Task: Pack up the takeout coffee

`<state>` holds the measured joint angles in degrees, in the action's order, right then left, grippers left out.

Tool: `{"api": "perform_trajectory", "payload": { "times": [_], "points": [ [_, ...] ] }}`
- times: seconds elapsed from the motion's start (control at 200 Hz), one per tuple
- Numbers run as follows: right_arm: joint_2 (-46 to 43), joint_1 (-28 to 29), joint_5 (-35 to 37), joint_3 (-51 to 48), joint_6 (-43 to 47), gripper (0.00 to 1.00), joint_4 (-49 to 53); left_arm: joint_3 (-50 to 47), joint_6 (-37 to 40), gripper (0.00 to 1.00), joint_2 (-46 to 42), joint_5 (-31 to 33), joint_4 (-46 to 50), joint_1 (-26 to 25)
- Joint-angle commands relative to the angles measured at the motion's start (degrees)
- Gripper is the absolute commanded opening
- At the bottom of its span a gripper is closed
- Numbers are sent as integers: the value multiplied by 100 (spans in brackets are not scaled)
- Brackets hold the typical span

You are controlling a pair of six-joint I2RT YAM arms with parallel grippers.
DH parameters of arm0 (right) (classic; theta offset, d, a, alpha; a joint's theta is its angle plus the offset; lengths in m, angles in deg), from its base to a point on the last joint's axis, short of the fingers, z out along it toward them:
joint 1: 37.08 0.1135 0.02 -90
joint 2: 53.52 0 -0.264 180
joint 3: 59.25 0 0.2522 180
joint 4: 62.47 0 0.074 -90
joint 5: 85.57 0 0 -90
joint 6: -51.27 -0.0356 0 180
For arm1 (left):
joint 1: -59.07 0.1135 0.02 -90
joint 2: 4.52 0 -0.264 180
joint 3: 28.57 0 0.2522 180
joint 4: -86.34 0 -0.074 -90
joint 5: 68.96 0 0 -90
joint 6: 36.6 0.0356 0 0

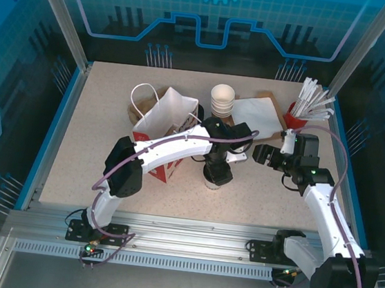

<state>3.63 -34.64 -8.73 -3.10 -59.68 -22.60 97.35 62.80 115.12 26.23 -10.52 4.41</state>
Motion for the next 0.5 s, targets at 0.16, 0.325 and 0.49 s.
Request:
{"api": "perform_trajectory", "payload": {
  "times": [0.16,0.325,0.49],
  "points": [
    [73,-75,-221,-73,100,88,-18,216,8,79,122,131,258,-6],
    [95,-77,-255,-74,102,88,-27,210,7,78,148,167,286,-1],
    [95,-77,-267,-73,109,88,-24,210,-1,79,192,185,304,-10]
  ]
}}
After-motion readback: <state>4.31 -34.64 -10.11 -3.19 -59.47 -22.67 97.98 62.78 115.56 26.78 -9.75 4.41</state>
